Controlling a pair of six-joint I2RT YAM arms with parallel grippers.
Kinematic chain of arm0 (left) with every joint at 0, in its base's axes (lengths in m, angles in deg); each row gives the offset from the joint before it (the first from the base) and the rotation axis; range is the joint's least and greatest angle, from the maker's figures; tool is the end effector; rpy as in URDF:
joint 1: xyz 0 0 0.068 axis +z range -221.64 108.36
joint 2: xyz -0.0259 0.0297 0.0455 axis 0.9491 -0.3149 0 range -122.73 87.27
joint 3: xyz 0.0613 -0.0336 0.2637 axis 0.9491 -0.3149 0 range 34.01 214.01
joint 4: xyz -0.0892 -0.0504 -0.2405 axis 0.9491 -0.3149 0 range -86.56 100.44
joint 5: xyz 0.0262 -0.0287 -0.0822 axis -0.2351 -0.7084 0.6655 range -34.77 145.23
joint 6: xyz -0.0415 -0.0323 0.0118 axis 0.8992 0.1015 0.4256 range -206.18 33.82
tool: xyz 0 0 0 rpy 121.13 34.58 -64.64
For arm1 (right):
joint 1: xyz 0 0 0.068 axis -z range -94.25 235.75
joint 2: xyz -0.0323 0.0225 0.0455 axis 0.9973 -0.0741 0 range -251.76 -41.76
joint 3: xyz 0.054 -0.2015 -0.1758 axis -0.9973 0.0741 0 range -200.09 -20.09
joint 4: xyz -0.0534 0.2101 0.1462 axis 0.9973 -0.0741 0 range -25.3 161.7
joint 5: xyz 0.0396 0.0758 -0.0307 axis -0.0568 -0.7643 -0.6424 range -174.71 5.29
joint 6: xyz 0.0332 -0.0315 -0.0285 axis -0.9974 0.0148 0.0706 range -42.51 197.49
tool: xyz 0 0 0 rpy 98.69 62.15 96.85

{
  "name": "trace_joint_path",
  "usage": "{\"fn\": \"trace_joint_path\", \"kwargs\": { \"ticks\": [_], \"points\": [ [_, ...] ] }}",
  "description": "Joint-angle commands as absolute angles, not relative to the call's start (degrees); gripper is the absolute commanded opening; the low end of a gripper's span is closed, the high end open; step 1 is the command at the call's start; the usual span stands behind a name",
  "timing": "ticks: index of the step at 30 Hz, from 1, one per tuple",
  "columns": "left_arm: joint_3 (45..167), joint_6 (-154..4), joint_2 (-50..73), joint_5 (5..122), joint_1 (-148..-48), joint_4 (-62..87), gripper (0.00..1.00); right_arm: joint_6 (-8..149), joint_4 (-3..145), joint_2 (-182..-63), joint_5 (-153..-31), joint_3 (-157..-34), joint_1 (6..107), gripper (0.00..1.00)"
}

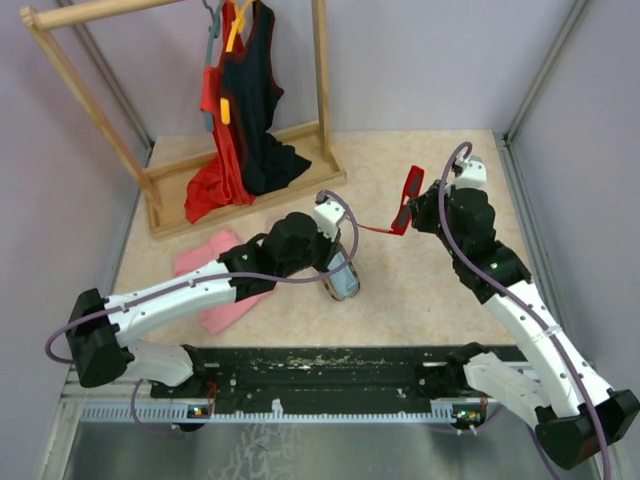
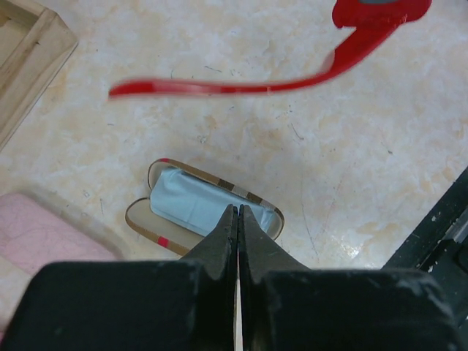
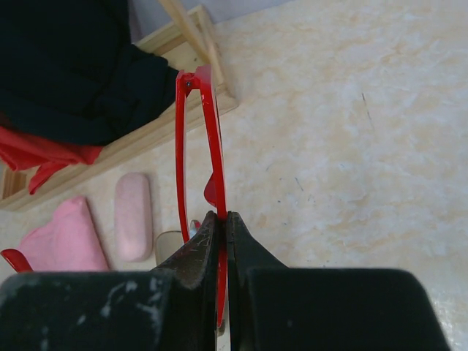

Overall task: Organize the sunglasses
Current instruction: Fold the sunglasses.

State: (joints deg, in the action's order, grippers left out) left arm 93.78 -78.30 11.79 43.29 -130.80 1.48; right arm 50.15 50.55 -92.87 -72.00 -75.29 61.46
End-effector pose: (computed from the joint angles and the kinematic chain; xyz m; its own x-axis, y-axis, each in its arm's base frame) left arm 0.1626 -0.2579 0.3151 -0.3141 0.2640 -0.9119 0.7072 0.7060 -0.0392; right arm 0.1840 0.0745 0.3644 -0.3338 0.3409 -0.8789 -0.0633 0.9221 0.3817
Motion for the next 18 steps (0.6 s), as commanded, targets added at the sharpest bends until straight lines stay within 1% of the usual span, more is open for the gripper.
{"fn": "trace_joint_path", "kwargs": {
  "ticks": [1, 11, 18],
  "points": [
    [99.85, -77.83, 8.87, 40.32, -131.10, 4.74, 0.00, 53.93, 54.56, -91.82, -79.98, -74.94, 61.50, 0.00],
    [107.96, -79.96, 2.76, 38.04, -131.15, 2.43, 0.00, 58.34, 56.14, -91.15, -89.29, -71.67, 61.51, 0.00],
    [113.00, -80.72, -1.08, 38.56, -131.10, 0.42, 0.00, 57.85, 58.54, -90.87, -94.99, -69.47, 61.49, 0.00]
  ]
}}
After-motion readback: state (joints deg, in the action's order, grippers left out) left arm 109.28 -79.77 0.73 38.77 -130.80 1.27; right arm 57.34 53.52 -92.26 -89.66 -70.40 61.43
